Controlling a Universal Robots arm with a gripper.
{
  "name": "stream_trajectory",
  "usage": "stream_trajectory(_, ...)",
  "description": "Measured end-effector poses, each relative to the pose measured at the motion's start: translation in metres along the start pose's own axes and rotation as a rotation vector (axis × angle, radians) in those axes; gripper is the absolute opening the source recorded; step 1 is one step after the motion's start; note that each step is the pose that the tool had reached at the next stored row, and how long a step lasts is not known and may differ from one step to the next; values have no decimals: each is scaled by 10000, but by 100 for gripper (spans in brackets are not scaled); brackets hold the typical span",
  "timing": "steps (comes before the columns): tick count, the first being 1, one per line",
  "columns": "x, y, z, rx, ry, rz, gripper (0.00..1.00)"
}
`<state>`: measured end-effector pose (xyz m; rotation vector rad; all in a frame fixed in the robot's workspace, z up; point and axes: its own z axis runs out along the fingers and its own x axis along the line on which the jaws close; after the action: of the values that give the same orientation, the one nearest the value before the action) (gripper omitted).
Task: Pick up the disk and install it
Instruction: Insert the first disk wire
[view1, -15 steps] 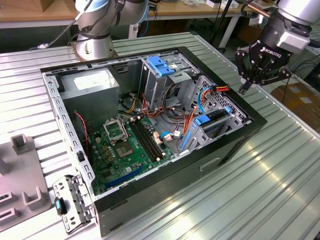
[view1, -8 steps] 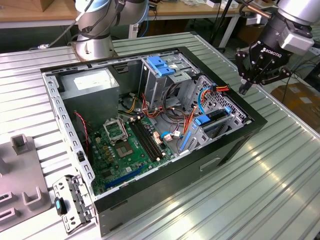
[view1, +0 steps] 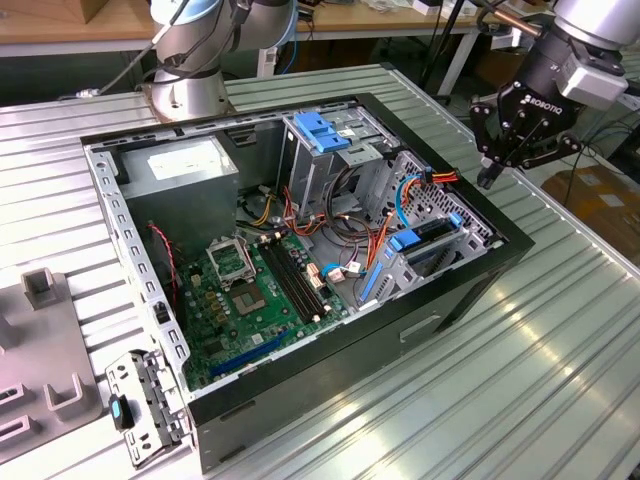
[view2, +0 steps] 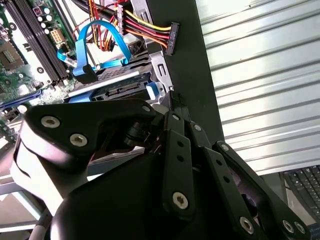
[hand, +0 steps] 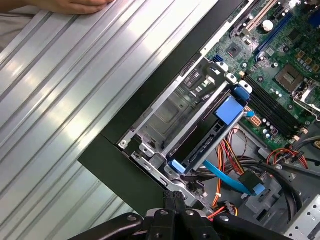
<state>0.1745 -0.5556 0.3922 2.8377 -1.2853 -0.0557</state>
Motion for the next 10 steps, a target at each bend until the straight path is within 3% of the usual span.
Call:
stream_trajectory(5,-11,-10,11,0,33,-567,11)
stream_trajectory(10,-85,-76,31,25,67,-841,18)
